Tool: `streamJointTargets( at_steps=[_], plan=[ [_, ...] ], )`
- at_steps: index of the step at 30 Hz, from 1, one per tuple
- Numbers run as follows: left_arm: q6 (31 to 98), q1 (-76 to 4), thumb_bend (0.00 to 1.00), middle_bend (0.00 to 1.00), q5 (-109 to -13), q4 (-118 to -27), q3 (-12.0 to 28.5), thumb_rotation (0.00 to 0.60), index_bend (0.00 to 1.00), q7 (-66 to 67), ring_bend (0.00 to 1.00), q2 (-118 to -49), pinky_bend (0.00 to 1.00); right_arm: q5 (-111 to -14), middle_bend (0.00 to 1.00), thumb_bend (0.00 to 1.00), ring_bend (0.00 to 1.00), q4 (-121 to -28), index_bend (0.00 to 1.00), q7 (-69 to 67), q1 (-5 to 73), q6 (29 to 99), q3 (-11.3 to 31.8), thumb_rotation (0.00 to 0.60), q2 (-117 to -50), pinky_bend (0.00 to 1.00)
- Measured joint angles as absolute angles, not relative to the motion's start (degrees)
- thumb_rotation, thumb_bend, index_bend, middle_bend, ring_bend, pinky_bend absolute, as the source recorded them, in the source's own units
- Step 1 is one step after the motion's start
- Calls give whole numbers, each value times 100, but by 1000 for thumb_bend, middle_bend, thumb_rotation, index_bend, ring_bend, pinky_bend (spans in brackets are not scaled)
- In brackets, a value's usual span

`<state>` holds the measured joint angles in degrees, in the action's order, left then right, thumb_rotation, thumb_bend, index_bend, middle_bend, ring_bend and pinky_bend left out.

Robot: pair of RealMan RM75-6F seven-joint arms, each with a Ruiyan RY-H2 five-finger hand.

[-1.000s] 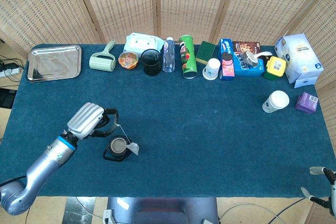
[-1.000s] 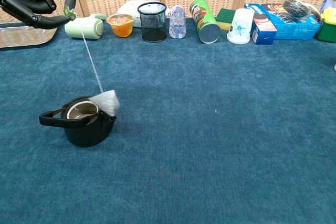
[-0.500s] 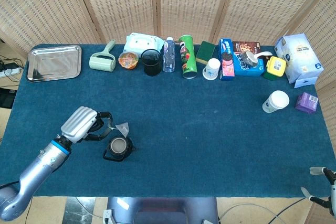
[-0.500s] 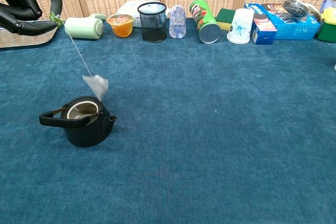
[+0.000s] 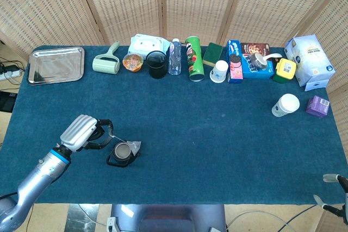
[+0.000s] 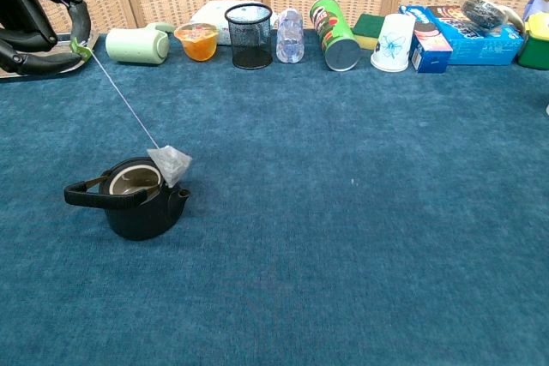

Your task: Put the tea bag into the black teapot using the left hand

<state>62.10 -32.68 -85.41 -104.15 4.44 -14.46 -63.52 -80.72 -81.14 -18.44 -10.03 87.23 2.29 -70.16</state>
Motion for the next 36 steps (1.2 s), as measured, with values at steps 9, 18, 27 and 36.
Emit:
streamJointTargets(
  at_steps=[9, 18, 27, 36],
  plan=[
    [6332, -3166, 470, 1000, -8609, -10443, 400, 600, 626, -1534, 1000, -6291, 957, -8058, 393, 217, 317, -8114, 361, -1841, -1004, 8708, 235, 600, -7017, 300],
    [6359, -3119, 470, 1000, -8716, -10483, 357, 600, 626, -1605, 1000, -6258, 956, -8054, 393, 216, 317, -8101, 362, -1854, -1011, 8709, 239, 600, -7024, 300],
    [6261, -3172, 469, 1000, -8710, -10507, 363, 600, 626, -1544, 1000, -6313, 957, -8041, 393, 217, 317, -8062, 361, -1908, -1045, 8731, 238, 600, -7027, 301],
    [6127, -3265, 470, 1000, -8770, -10577, 353, 600, 626, -1558, 1000, -6403, 956, -8057, 393, 218, 317, -8026, 362, -1946, -1042, 8720, 239, 600, -7046, 300]
  ],
)
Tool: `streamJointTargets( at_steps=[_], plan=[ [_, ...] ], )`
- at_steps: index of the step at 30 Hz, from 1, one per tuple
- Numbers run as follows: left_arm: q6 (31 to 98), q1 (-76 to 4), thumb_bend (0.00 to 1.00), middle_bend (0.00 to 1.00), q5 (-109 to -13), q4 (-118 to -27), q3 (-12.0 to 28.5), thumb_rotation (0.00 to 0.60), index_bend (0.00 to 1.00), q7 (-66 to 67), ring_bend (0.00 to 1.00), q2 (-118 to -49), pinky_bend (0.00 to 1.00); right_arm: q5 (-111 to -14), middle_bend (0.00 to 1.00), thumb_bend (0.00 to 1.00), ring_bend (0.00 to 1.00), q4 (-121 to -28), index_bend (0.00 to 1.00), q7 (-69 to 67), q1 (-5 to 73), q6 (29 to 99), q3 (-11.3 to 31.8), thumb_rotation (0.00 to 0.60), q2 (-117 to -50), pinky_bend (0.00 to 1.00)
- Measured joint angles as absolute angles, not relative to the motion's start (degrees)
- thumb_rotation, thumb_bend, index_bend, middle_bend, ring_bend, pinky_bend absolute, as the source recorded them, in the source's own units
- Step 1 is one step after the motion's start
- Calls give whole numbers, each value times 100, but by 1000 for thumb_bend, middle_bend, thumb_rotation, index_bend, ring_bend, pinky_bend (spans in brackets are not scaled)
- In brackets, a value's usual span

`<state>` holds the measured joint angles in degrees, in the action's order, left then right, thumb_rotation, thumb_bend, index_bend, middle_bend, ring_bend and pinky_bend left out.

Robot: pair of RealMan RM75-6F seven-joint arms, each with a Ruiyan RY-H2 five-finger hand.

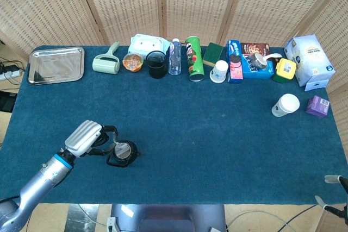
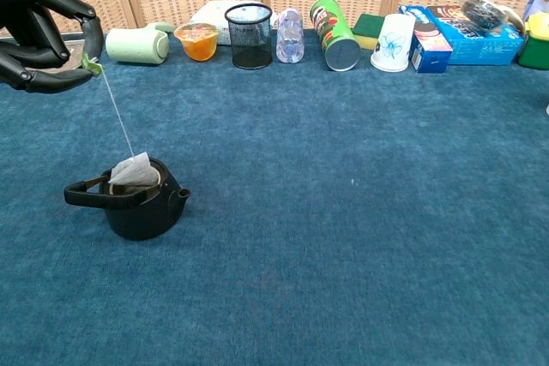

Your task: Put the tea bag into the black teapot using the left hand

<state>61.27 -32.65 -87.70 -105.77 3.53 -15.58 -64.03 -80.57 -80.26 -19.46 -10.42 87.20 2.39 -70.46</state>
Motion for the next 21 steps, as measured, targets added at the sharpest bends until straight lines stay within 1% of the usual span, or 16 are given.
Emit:
streamJointTargets(
  at_steps=[8, 21],
  plan=[
    [5924, -3367, 470, 1000, -8792, -10603, 309, 600, 626, -1533, 1000, -6475, 957, -8040, 393, 217, 317, -7988, 361, -1992, -1068, 8733, 243, 600, -7047, 301],
    [5942, -3290, 470, 1000, -8432, -10357, 343, 600, 626, -1496, 1000, -6481, 957, -8049, 393, 217, 318, -7989, 361, -1967, -1037, 8678, 248, 600, -7054, 301]
  ],
)
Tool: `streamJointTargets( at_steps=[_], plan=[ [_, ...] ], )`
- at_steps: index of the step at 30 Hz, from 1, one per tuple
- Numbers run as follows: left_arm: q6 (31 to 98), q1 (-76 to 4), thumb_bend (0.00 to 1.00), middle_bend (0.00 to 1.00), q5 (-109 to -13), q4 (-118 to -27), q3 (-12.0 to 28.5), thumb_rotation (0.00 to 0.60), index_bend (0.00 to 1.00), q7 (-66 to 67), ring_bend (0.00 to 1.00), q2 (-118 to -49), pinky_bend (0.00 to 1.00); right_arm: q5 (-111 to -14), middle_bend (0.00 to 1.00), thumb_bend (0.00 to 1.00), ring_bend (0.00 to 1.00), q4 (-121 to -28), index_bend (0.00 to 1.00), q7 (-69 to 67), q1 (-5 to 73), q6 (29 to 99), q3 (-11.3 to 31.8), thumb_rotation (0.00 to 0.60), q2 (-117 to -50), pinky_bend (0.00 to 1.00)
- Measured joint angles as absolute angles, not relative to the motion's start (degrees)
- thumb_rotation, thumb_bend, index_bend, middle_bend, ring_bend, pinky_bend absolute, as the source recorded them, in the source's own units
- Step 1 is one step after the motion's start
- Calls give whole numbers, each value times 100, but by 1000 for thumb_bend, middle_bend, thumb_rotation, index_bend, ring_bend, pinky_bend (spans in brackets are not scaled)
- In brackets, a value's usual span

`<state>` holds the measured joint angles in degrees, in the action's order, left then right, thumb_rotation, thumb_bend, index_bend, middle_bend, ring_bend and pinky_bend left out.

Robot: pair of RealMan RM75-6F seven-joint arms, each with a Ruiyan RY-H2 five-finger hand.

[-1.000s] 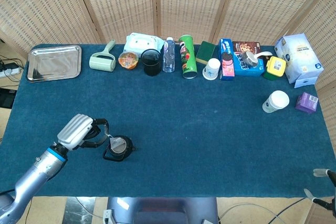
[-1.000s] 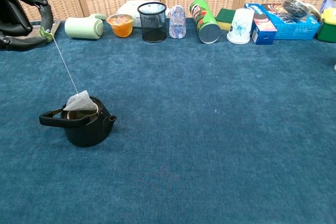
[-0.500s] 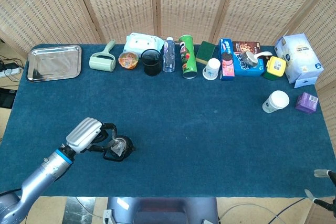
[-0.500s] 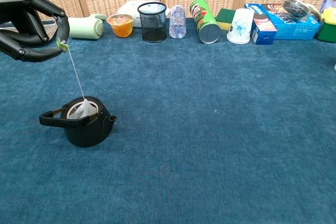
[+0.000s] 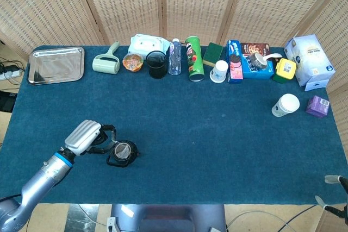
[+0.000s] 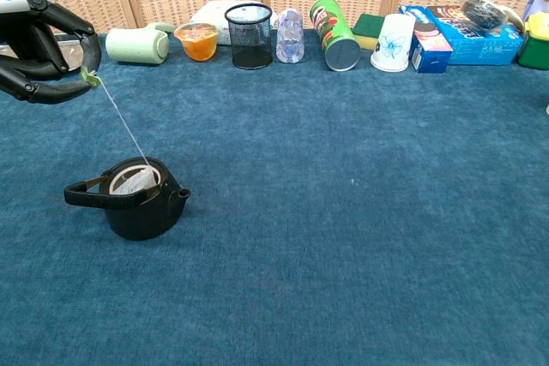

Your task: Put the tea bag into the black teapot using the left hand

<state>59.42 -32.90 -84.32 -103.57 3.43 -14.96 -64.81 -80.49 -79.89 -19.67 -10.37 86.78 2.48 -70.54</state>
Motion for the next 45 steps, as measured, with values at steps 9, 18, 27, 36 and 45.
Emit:
streamJointTargets(
  at_steps=[9, 18, 27, 36, 45],
  plan=[
    [5863, -3282, 470, 1000, -8046, -10056, 446, 600, 626, -1414, 1000, -6546, 956, -8039, 393, 218, 318, -8013, 361, -1930, -1029, 8656, 249, 600, -7059, 301],
    [5824, -3281, 470, 1000, -7795, -9868, 536, 600, 626, -1230, 1000, -6645, 956, -8021, 393, 217, 318, -8006, 361, -1940, -1038, 8654, 253, 600, -7055, 301],
    [5711, -3288, 469, 1000, -7456, -9710, 602, 600, 626, -979, 1000, -6729, 956, -8029, 393, 217, 318, -8000, 361, -1940, -1029, 8634, 248, 600, -7059, 301],
    [5535, -3383, 469, 1000, -7139, -9635, 624, 600, 626, -447, 1000, -6981, 956, -8024, 393, 218, 319, -8021, 361, -1934, -1051, 8662, 246, 600, -7042, 301],
    [5475, -3484, 468, 1000, -6855, -9616, 655, 600, 626, 81, 1000, -7215, 956, -7984, 394, 217, 318, -7988, 361, -1966, -1053, 8612, 248, 600, -7051, 301]
  ],
)
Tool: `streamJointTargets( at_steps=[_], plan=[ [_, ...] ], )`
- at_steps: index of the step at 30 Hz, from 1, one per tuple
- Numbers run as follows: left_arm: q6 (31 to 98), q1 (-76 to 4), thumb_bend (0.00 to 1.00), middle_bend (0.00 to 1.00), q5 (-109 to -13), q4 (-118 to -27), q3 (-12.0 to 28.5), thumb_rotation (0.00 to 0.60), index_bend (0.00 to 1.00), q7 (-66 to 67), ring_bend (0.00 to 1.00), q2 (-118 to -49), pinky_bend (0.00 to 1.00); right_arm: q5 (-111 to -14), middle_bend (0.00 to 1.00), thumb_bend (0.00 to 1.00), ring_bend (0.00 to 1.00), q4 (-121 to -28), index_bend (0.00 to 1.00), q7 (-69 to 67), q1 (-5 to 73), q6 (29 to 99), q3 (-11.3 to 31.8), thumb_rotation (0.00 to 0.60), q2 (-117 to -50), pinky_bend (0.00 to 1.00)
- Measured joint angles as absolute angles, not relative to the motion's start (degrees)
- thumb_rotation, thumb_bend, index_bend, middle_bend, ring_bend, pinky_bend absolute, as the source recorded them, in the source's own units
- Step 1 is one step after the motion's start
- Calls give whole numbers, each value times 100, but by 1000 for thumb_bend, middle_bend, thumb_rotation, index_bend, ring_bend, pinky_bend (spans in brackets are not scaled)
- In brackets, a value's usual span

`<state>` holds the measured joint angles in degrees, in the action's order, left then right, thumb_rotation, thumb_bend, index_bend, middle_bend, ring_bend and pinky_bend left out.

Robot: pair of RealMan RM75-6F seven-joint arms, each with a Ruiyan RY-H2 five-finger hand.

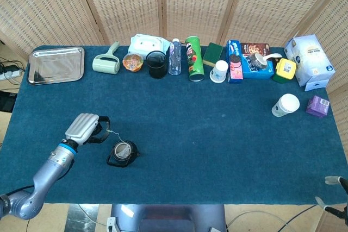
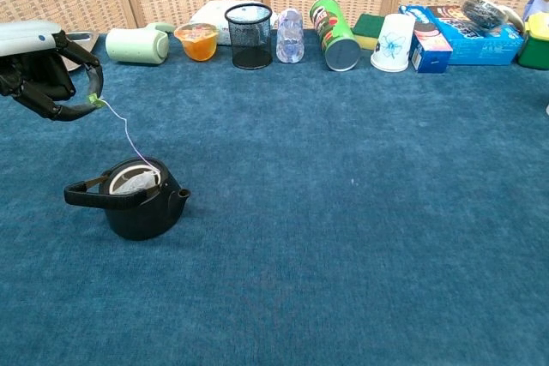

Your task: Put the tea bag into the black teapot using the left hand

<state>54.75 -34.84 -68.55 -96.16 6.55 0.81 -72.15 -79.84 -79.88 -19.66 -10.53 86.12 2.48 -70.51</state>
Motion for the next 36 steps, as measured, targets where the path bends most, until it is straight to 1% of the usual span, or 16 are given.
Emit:
streamJointTargets(
  at_steps=[2, 4, 6, 8, 10, 12, 14, 19, 20, 22, 24, 26, 27, 30, 34, 36],
  plan=[
    [5467, -3501, 455, 1000, -6768, -9596, 664, 600, 599, 192, 1000, -7244, 956, -7981, 394, 217, 318, -7983, 361, -1970, -1049, 8600, 249, 600, -7053, 301],
    [5408, -3533, 430, 1000, -6667, -9588, 665, 600, 508, 308, 1000, -7252, 957, -7982, 394, 217, 318, -7983, 362, -1973, -1045, 8597, 252, 600, -7055, 301],
    [5371, -3559, 411, 1000, -6584, -9593, 673, 600, 359, 384, 1000, -7258, 957, -7980, 394, 217, 318, -7984, 362, -1972, -1045, 8598, 255, 600, -7054, 301],
    [5358, -3575, 404, 1000, -6519, -9603, 679, 600, 255, 459, 1000, -7265, 956, -7977, 394, 218, 319, -7981, 361, -1974, -1047, 8597, 256, 600, -7051, 301],
    [5337, -3584, 398, 1000, -6469, -9625, 678, 600, 173, 498, 1000, -7262, 956, -7977, 394, 218, 319, -7979, 361, -1975, -1047, 8597, 257, 600, -7050, 302],
    [5317, -3588, 388, 1000, -6442, -9645, 671, 600, 60, 523, 1000, -7245, 956, -7979, 394, 217, 319, -7977, 361, -1977, -1044, 8595, 258, 600, -7048, 301],
    [5293, -3594, 380, 1000, -6409, -9675, 656, 600, 2, 582, 1000, -7210, 956, -7985, 395, 217, 319, -7976, 361, -1979, -1041, 8592, 257, 600, -7049, 301],
    [5218, -3605, 362, 1000, -6485, -9866, 629, 600, 5, 560, 1000, -7029, 956, -7999, 395, 217, 320, -7986, 361, -1967, -1029, 8584, 256, 600, -7048, 301],
    [5190, -3611, 376, 1000, -6552, -9914, 621, 600, 19, 530, 1000, -6974, 956, -8002, 395, 217, 320, -7990, 361, -1962, -1027, 8583, 256, 600, -7046, 301],
    [5115, -3631, 493, 1000, -6680, -9984, 596, 600, 51, 486, 1000, -6884, 957, -8007, 395, 217, 320, -7996, 361, -1956, -1024, 8583, 255, 600, -7045, 302],
    [5000, -3667, 760, 1000, -6843, -10067, 557, 600, 65, 460, 1000, -6748, 956, -8011, 395, 217, 320, -8005, 361, -1948, -1025, 8588, 252, 600, -7039, 302],
    [4837, -3738, 910, 1000, -7047, -10175, 493, 600, 66, 500, 1000, -6552, 956, -8011, 395, 218, 321, -8008, 361, -1940, -1017, 8574, 251, 600, -7046, 302],
    [4758, -3778, 953, 1000, -7115, -10229, 464, 600, 66, 553, 1000, -6462, 956, -8012, 395, 217, 321, -8009, 361, -1940, -1014, 8569, 250, 600, -7049, 302],
    [4433, -3941, 998, 1000, -7186, -10446, 382, 600, 65, 768, 1000, -6175, 956, -8017, 396, 217, 321, -8002, 362, -1948, -1008, 8558, 245, 600, -7062, 302],
    [3958, -4208, 1000, 1000, -7147, -10738, 306, 600, 68, 957, 1000, -5823, 956, -8013, 396, 218, 322, -7980, 361, -1976, -1011, 8553, 243, 600, -7076, 302],
    [3770, -4327, 1000, 1000, -7095, -10856, 276, 600, 86, 1047, 1000, -5676, 956, -8009, 396, 218, 322, -7963, 361, -1995, -1016, 8554, 242, 600, -7083, 302]
  ],
)
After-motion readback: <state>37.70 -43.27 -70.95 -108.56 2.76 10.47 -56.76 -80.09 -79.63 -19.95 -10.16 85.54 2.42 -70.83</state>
